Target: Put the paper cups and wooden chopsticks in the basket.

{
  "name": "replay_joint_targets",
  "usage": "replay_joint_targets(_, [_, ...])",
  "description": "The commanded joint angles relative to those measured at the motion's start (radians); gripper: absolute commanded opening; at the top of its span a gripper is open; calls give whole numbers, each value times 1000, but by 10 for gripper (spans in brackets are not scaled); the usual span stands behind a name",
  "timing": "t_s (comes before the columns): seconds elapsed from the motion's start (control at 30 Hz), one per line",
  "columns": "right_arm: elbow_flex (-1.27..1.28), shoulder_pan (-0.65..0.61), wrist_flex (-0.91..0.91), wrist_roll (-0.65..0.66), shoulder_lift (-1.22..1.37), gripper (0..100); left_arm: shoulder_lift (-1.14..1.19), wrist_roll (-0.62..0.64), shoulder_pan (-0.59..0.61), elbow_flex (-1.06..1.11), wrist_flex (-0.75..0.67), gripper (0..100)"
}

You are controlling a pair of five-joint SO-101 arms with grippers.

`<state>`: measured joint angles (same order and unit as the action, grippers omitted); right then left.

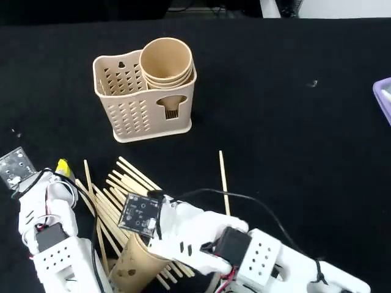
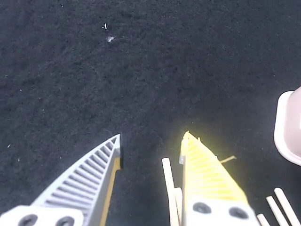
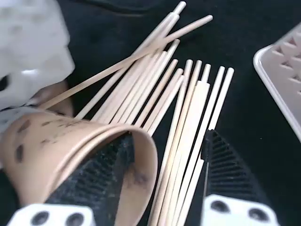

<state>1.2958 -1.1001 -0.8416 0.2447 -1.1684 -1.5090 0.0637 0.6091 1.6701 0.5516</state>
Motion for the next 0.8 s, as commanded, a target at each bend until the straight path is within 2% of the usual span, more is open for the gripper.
replay_joint_targets(0.0, [50,6,103,-17,8,240,-6,-2,10,-39,-18,205])
replay_joint_targets(0.1, [30,-20,107,-78,10,250,-6,-2,10,-39,-18,205])
replay_joint_targets(0.27, [-28,-117,31,-187,13,367,-6,-2,10,-39,-18,205])
replay_joint_targets(0.53, [-30,-339,-8,-201,7,367,-6,-2,10,-39,-20,205])
replay_joint_targets(0.77, [-54,-351,-11,-199,5,368,-6,-2,10,-39,-21,205])
